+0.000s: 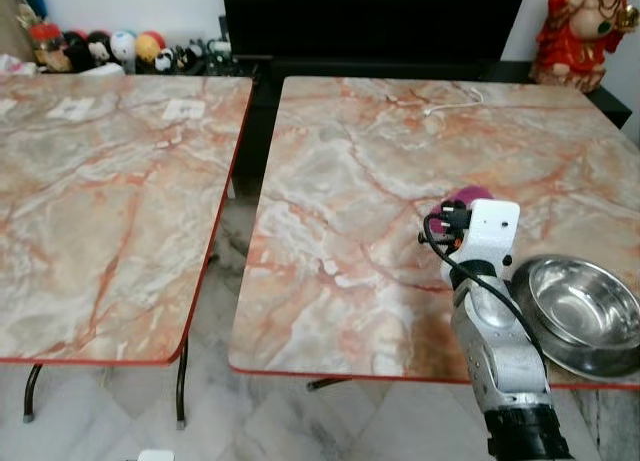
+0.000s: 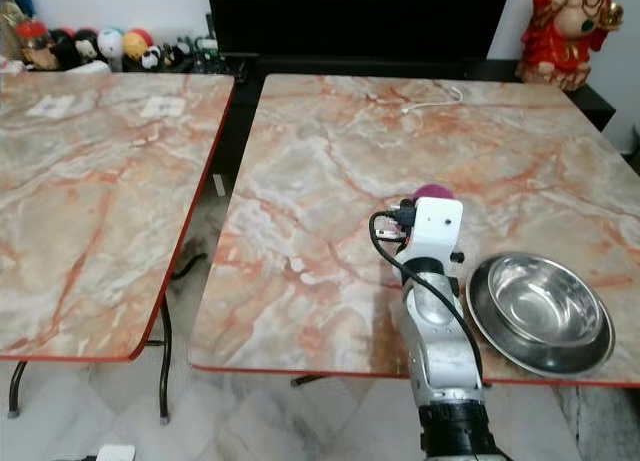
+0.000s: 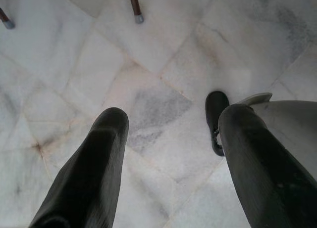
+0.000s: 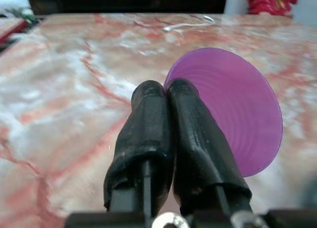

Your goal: Setting the table

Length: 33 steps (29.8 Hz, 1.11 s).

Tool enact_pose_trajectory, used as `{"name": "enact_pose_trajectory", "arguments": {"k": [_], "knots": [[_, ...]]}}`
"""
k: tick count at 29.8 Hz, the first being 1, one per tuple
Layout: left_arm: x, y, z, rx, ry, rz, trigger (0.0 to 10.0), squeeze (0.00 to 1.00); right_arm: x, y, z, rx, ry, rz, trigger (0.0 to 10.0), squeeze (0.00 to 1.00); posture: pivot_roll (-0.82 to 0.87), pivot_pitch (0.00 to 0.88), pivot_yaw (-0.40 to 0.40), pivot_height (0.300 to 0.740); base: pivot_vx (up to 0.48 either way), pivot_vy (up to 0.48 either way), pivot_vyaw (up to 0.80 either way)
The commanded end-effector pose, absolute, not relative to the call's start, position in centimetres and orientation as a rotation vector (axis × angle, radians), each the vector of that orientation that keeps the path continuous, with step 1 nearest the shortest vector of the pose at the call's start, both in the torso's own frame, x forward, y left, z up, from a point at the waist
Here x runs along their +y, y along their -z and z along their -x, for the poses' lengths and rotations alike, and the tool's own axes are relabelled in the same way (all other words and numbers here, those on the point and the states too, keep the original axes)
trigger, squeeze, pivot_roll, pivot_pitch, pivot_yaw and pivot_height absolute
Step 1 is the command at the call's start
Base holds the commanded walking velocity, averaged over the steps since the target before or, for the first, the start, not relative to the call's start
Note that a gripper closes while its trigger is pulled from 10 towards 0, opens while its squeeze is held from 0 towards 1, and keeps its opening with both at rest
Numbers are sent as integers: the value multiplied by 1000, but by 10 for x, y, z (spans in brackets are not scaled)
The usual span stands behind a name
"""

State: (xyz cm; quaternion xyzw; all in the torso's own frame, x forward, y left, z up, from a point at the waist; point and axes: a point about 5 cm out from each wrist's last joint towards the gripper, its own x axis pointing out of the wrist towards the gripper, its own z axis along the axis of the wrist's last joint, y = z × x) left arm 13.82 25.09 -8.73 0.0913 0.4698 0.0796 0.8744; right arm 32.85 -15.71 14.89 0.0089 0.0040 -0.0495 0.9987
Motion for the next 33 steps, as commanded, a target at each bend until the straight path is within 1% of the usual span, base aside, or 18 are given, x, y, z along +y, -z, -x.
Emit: {"name": "enact_pose_trajectory", "arguments": {"k": [1,8,12,26,27,33], "knots": [[251,88,-136,993,-163,-188,10000,0,-164,-160,-331,-10,126,3,10000,0,-106,34,-3,740,0,0,0],[249,88,-138,989,-159,-184,10000,0,-170,-162,-344,112,133,81,10000,0,-107,33,-2,740,0,0,0],[248,88,-140,987,-161,-180,10000,0,-165,-163,-353,169,8,160,10000,0,-102,31,-5,740,0,0,0],[247,88,-140,987,-162,-169,10000,0,-179,-162,-361,239,6,265,10000,0,-92,26,-7,740,0,0,0],[247,88,-141,987,-161,-169,10000,0,-182,-164,-363,239,-4,295,10000,0,-90,27,-7,740,0,0,0],[248,88,-141,985,-164,-167,10000,0,-191,-172,-364,242,-47,350,10000,0,-92,26,-9,740,0,0,0]]}}
